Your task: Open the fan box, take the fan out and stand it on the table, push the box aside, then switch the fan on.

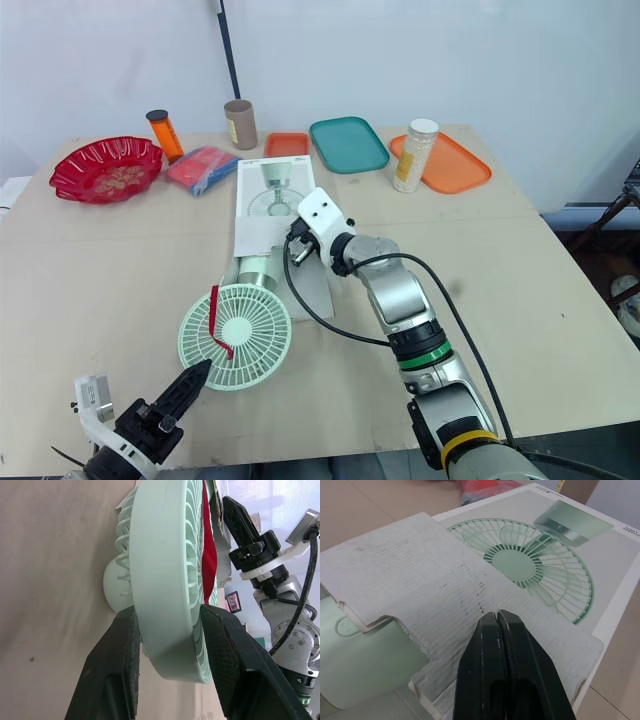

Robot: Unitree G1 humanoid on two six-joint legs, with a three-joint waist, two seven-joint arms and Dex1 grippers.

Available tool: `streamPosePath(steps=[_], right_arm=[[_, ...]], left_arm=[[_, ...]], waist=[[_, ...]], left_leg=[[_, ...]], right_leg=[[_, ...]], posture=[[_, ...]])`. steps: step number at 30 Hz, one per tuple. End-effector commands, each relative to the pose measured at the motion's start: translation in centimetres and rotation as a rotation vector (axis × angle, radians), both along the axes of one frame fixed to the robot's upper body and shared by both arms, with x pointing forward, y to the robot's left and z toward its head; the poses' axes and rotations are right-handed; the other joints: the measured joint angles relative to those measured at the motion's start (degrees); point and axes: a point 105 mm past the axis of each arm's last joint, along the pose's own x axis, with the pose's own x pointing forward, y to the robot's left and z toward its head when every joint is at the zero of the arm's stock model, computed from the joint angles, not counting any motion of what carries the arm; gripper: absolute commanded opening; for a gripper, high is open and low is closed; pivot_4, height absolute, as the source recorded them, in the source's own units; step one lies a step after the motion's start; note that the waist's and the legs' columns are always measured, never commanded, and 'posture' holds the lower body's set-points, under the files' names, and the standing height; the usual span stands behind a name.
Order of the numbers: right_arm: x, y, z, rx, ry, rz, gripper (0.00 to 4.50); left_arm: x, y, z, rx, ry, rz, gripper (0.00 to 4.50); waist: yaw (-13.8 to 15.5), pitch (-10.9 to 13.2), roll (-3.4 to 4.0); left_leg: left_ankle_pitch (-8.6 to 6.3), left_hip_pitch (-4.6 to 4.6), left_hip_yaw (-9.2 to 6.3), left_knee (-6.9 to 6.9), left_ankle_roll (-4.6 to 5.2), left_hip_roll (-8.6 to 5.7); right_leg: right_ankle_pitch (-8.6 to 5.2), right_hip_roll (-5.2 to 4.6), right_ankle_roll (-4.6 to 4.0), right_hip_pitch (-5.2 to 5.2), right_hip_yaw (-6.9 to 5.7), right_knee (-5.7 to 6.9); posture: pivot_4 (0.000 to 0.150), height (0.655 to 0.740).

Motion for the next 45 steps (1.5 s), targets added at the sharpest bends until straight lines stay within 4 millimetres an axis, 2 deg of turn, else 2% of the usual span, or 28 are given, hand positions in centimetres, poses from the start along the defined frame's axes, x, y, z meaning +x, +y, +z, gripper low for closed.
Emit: streamPosePath(steps=[1,8,9,15,25,29,33,38,40,43,45], right_arm=[[-0.1,-0.6,-2.4,-0.035,0.088,-0.03,0.0],[-0.1,-0.5,-2.5,-0.029,0.093,-0.031,0.0],[-0.2,-0.5,-2.5,-0.03,0.093,-0.031,0.0],[-0.2,-0.6,-2.5,-0.028,0.094,-0.035,0.0],[-0.3,-0.4,-2.8,-0.029,0.099,-0.025,0.0],[-0.3,-0.3,-2.9,-0.027,0.1,-0.02,0.0],[-0.3,-0.2,-3.1,-0.026,0.103,-0.014,0.0],[-0.3,-0.2,-3.2,-0.025,0.106,-0.009,0.0],[-0.4,-0.2,-3.3,-0.028,0.107,-0.002,0.0],[-0.4,-0.2,-3.3,-0.031,0.106,0.002,0.0],[-0.4,-0.2,-3.2,-0.027,0.104,0.004,0.0]], left_arm=[[-0.9,0.5,-1.2,0.045,0.092,0.029,1.42],[-0.3,0.1,-0.4,0.061,0.08,0.043,1.42],[0.0,0.0,-0.2,0.061,0.073,0.05,2.41],[0.9,-0.3,1.0,0.054,0.054,0.063,4.48],[0.4,2.6,2.5,0.082,0.029,0.119,4.48],[-0.7,3.6,3.3,0.078,0.018,0.085,4.48],[-1.8,5.3,3.6,0.135,0.007,0.038,4.48],[-1.5,9.1,4.1,0.334,-0.059,0.006,4.48],[-0.8,11.3,4.8,0.461,-0.106,-0.01,4.48],[0.1,13.2,5.4,0.592,-0.152,-0.047,4.48],[0.9,13.9,5.5,0.763,-0.195,-0.131,4.48]], waist=[[0.0,0.0,0.01],[0.0,0.0,0.04],[0.1,0.1,0.1],[0.2,0.1,0.11],[0.2,0.2,0.13],[0.1,0.2,0.06],[0.1,0.3,0.09],[0.1,0.4,0.17],[0.1,0.4,0.17],[0.1,0.4,0.2],[0.0,0.4,0.22]], left_leg=[[0.0,0.0,0.0,0.0,0.0,0.0],[0.0,0.0,-0.01,0.0,0.0,0.0],[0.0,-0.01,-0.01,0.0,0.0,0.0],[0.0,-0.04,-0.09,0.03,-0.01,-0.03],[0.0,-0.06,-0.09,0.03,-0.01,-0.03],[0.0,-0.06,-0.08,0.03,-0.01,-0.02],[0.0,-0.06,-0.08,0.03,-0.01,-0.01],[0.0,-0.05,-0.1,0.03,-0.01,0.01],[0.0,-0.05,-0.1,0.02,-0.01,0.03],[0.0,-0.04,-0.11,0.02,-0.01,0.05],[0.0,-0.04,-0.1,0.02,-0.01,0.08]], right_leg=[[0.0,0.0,0.0,0.0,0.0,0.0],[0.0,0.0,-0.01,0.0,0.0,0.0],[0.0,0.0,-0.01,0.01,-0.01,0.0],[0.05,-0.01,-0.01,0.03,-0.05,0.0],[0.14,-0.01,-0.18,0.02,-0.07,0.0],[0.12,-0.01,-0.16,0.01,-0.08,0.0],[0.03,-0.01,-0.04,0.0,-0.12,0.0],[0.03,0.02,-0.06,-0.01,-0.19,0.0],[0.03,0.03,-0.09,-0.01,-0.22,0.01],[0.05,0.06,-0.15,-0.01,-0.24,0.01],[0.1,0.09,-0.24,-0.01,-0.26,0.01]], posture=[[0.15,0.74],[0.15,0.74],[0.15,0.74],[0.15,0.74],[0.15,0.74],[0.15,0.74],[0.15,0.74],[0.15,0.74],[0.15,0.74],[0.15,0.74],[0.15,0.74]])
